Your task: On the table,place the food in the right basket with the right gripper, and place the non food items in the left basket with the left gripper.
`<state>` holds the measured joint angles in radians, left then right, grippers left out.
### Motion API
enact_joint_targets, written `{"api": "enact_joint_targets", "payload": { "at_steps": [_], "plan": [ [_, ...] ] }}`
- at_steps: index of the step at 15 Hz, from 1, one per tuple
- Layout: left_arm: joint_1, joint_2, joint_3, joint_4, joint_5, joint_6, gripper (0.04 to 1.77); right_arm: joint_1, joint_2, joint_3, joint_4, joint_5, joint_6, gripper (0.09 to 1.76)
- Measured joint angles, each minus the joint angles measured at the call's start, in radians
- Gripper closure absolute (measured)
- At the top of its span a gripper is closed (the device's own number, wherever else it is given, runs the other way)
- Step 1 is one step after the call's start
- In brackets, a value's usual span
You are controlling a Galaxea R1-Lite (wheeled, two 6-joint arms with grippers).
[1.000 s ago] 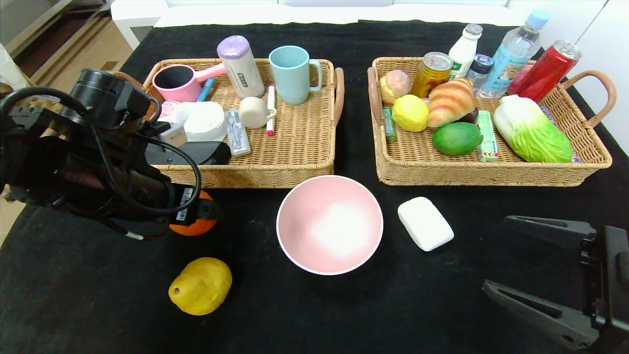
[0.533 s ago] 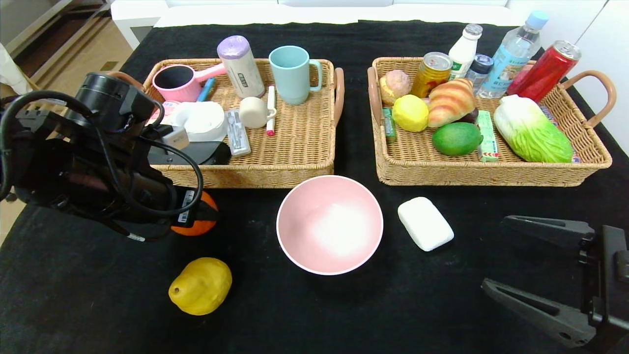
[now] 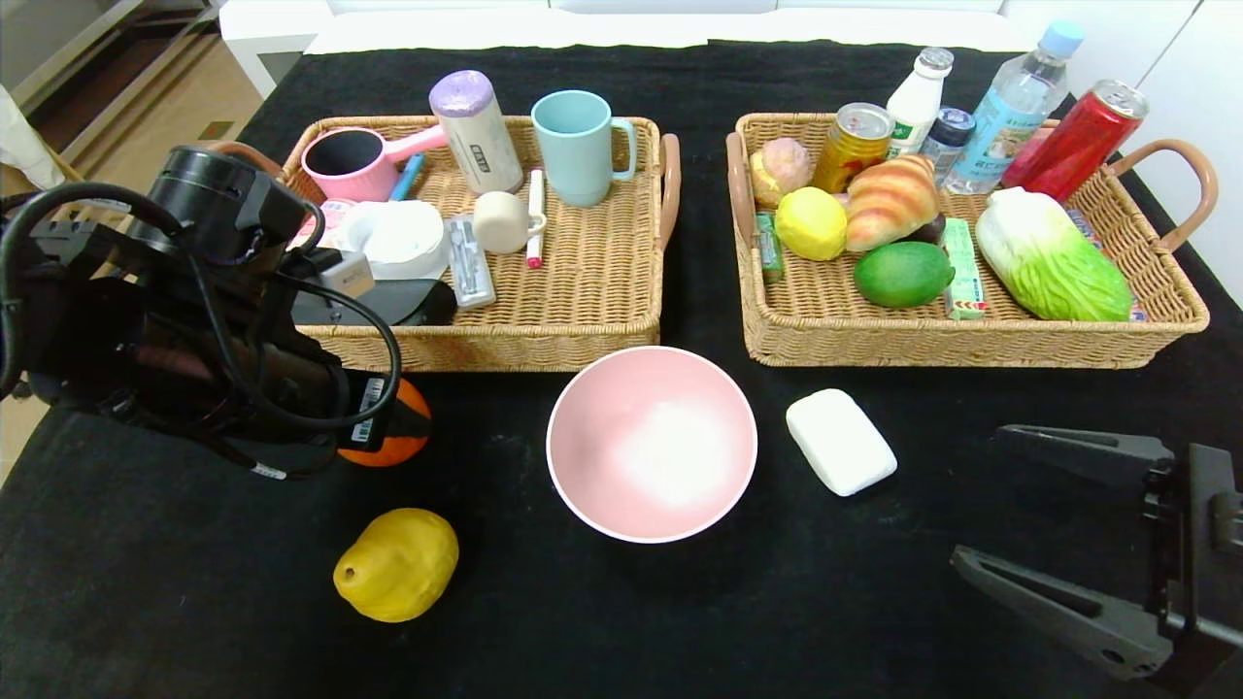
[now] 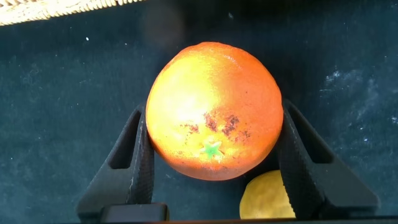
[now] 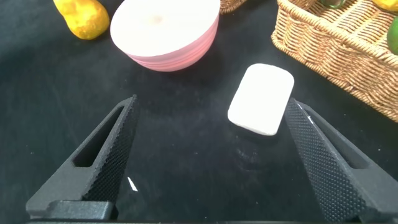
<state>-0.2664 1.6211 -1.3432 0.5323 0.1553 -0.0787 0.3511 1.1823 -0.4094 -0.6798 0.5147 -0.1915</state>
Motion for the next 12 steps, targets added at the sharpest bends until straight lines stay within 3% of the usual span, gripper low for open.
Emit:
{"api": "enact_joint_targets", "payload": {
  "at_steps": [12],
  "plan": [
    [-0.03,-0.074,-0.005,0.013,-0.02,0.007,0.66,-0.002,0.002,0.007,0.0,0.0,0.0,0.14]
  ]
}}
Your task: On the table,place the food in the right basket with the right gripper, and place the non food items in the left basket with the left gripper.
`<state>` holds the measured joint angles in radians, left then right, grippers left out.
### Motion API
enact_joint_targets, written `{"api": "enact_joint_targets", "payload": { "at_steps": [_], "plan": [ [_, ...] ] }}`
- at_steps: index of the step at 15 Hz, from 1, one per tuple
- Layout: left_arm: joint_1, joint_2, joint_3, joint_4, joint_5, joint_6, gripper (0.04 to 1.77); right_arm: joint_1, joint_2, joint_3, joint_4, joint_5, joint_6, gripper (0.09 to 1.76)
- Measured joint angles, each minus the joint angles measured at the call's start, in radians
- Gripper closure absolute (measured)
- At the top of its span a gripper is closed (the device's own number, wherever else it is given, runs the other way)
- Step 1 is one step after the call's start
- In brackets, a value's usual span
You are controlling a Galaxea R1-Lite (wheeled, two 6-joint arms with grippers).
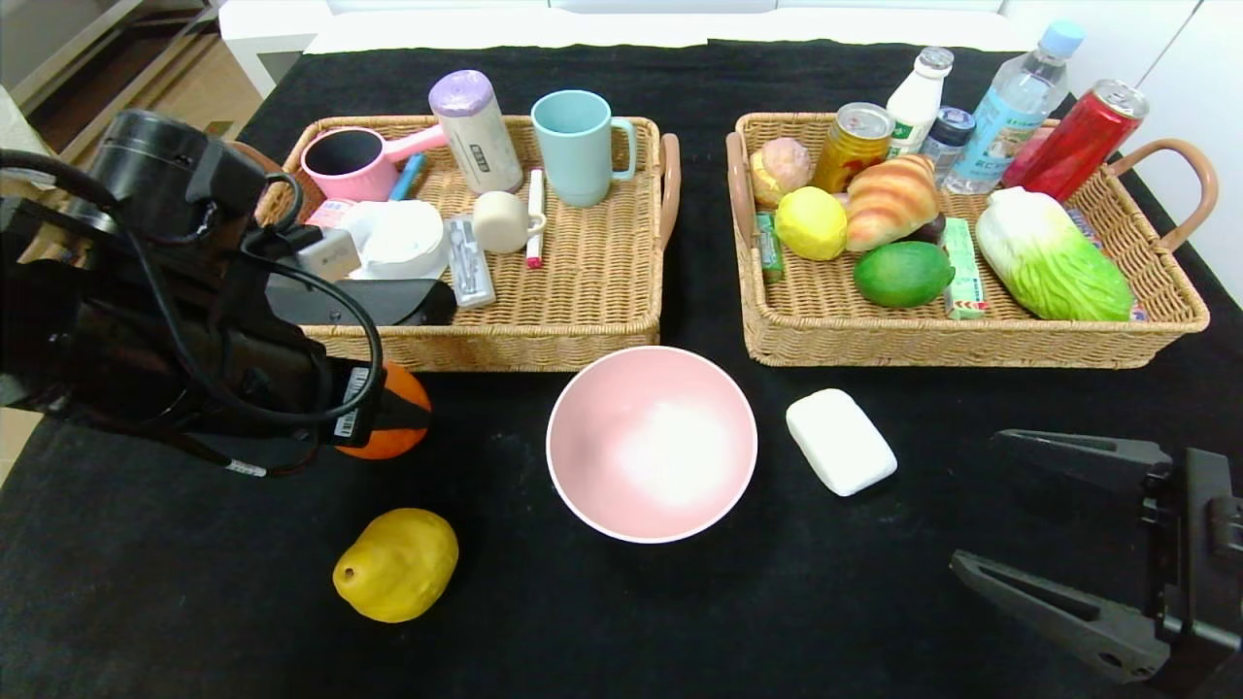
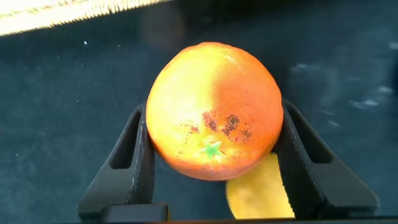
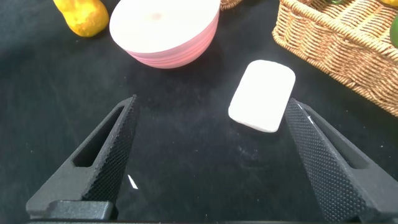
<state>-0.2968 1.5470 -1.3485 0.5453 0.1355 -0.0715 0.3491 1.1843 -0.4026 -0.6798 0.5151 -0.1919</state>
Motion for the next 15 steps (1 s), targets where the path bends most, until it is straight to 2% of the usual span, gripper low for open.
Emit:
{"api": "enact_joint_targets", "payload": {
  "at_steps": [7,15],
  "plan": [
    [-0.028,-0.111,-0.002,-0.021,-0.001,-0.003,0.67,0.0,0.0,-0.001,0.0,0.0,0.0,0.14],
    [-0.022,-0.094,-0.055,-0.235,0.011,0.001,0.67,-0.001,-0.003,-0.001,0.0,0.0,0.0,0.14]
  ]
}}
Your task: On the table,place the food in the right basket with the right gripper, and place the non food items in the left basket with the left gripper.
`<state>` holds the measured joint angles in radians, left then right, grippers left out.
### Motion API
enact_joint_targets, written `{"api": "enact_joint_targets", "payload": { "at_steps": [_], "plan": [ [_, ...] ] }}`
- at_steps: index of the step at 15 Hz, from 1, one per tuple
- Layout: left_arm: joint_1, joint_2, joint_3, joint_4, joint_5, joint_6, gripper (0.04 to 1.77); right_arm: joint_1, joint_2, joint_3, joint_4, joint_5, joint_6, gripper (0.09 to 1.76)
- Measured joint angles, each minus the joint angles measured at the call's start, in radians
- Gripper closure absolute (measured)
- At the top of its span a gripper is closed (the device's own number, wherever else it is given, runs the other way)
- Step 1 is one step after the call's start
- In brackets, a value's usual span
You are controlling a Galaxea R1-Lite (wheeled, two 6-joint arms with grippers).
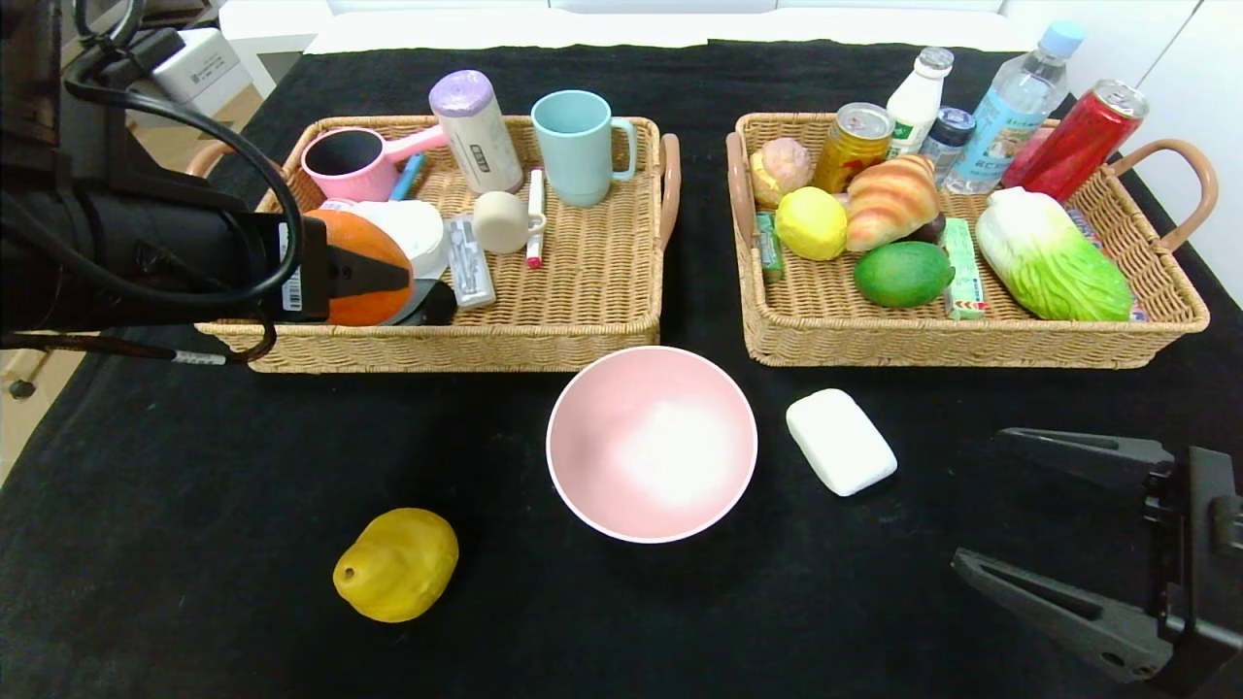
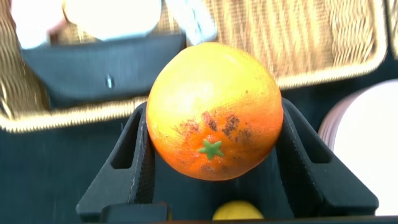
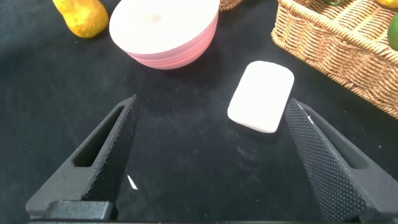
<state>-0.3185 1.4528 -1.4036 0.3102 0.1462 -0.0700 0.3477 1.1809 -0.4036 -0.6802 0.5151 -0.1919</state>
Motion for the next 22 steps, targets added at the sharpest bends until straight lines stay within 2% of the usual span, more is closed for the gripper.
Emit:
{"api": "enact_joint_targets", "payload": {
  "at_steps": [4,8,12,19,22],
  "plan": [
    [-0.007,0.05,-0.047,-0.044,-0.001,-0.001,0.67,-0.001,-0.001,-0.001,0.0,0.0,0.0,0.14],
    [-0.054,0.084,-0.099,-0.036,-0.001,-0.002,0.67,-0.008,-0.002,-0.004,0.0,0.0,0.0,0.14],
    [-0.155,0.109,-0.136,-0.029,0.002,-0.004,0.67,-0.014,-0.008,-0.007,-0.001,0.0,0.0,0.14],
    [-0.357,0.125,-0.12,-0.034,0.003,-0.005,0.67,-0.029,-0.021,-0.014,-0.013,0.0,0.003,0.14],
    [-0.422,0.14,-0.114,-0.036,0.003,-0.001,0.67,-0.033,-0.037,-0.024,-0.011,0.0,0.008,0.14]
  ]
}}
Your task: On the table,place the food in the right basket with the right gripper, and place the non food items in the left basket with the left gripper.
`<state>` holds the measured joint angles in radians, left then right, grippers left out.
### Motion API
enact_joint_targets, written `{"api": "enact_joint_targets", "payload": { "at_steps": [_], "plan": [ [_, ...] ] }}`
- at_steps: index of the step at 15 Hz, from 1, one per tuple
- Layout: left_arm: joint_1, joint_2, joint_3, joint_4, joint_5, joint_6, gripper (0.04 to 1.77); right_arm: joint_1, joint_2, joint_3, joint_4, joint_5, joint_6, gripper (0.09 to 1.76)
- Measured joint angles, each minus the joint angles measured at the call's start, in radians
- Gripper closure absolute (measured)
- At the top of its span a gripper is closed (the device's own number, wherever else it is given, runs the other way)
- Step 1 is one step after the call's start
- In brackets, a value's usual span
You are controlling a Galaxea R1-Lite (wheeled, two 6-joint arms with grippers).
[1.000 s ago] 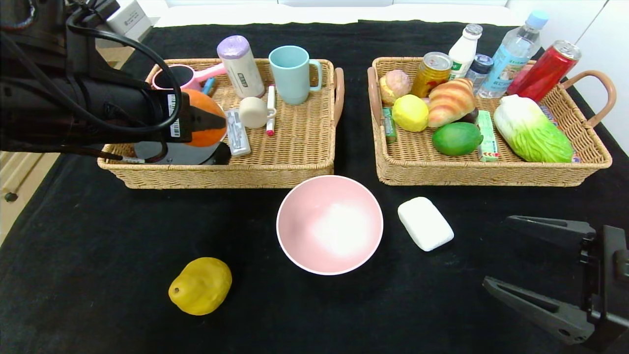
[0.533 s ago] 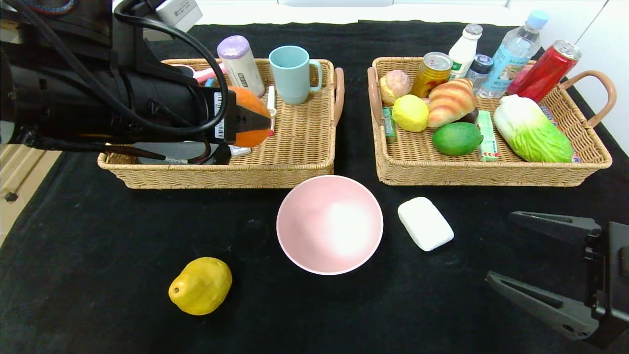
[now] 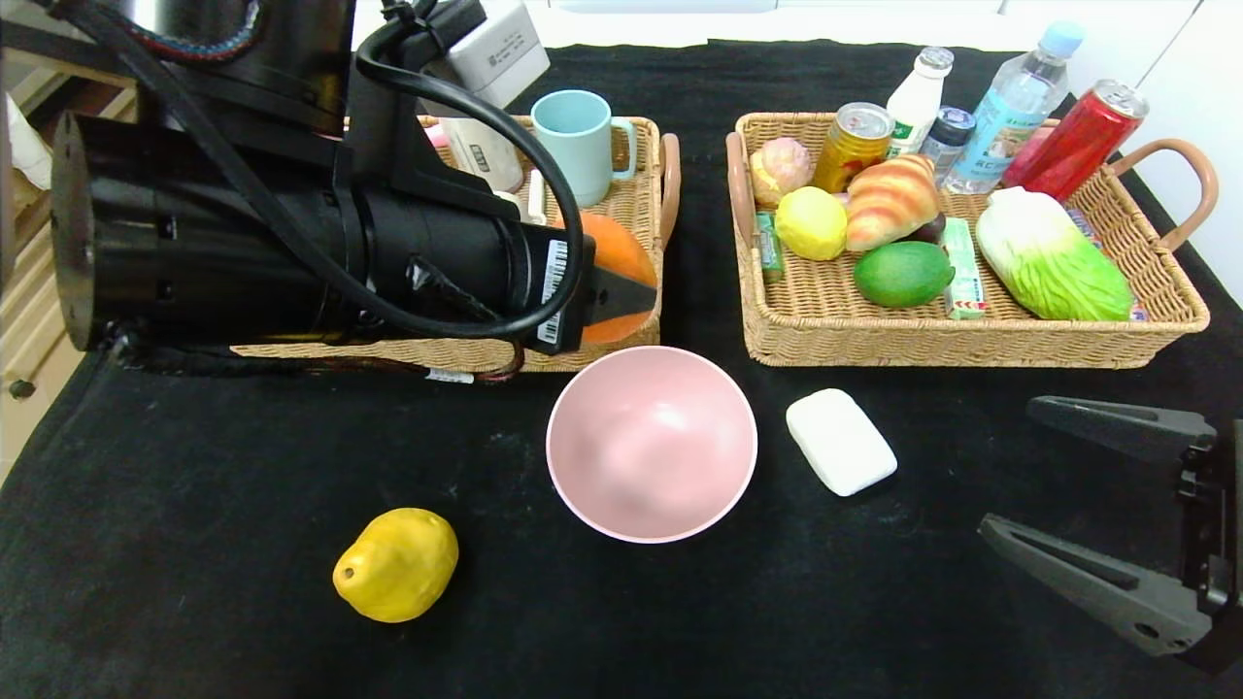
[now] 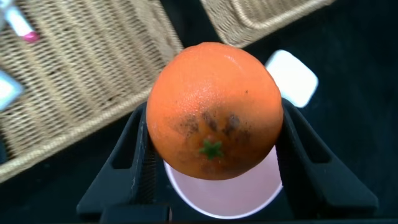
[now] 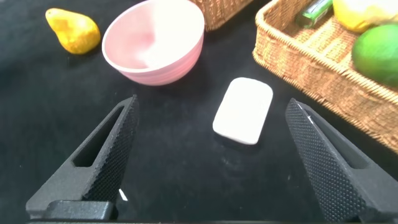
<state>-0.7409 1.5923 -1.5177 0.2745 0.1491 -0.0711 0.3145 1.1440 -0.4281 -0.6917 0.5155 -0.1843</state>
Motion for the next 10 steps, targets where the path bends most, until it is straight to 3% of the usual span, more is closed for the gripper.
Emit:
{"api": "enact_joint_targets", "payload": {
  "at_steps": [10],
  "plan": [
    [-0.211,0.05,0.024,-0.002,0.002,-0.003,0.67,-0.155,-0.012,-0.063,0.001,0.106,0.05,0.14]
  ]
}}
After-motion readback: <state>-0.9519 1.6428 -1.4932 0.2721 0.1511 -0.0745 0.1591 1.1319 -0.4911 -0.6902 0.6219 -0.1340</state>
